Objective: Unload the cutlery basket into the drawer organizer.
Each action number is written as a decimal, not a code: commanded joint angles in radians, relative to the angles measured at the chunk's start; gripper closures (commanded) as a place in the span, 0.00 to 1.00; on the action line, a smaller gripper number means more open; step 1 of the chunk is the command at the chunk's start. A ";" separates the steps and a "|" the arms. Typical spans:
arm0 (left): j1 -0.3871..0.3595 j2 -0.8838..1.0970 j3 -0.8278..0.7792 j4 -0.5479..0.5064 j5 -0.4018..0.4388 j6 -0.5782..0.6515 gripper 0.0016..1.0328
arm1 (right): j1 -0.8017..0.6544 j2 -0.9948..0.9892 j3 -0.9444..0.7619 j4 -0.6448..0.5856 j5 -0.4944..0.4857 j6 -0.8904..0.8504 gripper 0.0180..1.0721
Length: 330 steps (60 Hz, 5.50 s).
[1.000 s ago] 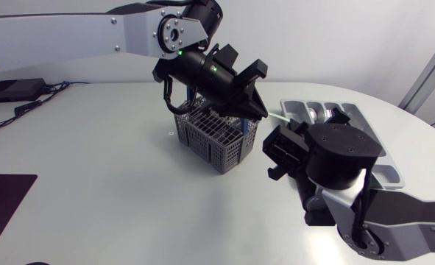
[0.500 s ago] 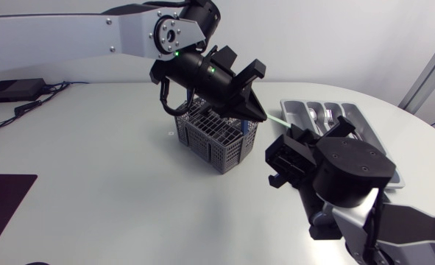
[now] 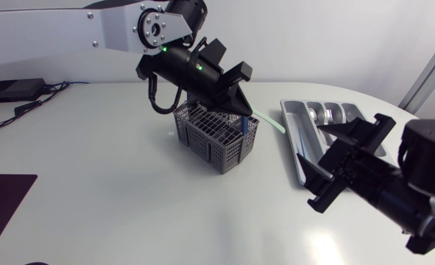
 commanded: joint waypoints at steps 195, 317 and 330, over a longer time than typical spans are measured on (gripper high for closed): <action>0.011 -0.051 -0.056 -0.052 -0.204 0.258 0.04 | -0.969 1.028 0.513 -0.330 -0.427 -1.013 0.53; 0.347 0.239 -0.192 0.296 -0.371 0.402 0.94 | -0.348 1.200 0.824 -0.155 -0.906 0.316 0.94; 0.402 0.256 -0.177 0.325 -0.359 0.398 0.94 | -0.216 1.076 0.649 -0.159 -0.929 0.292 0.94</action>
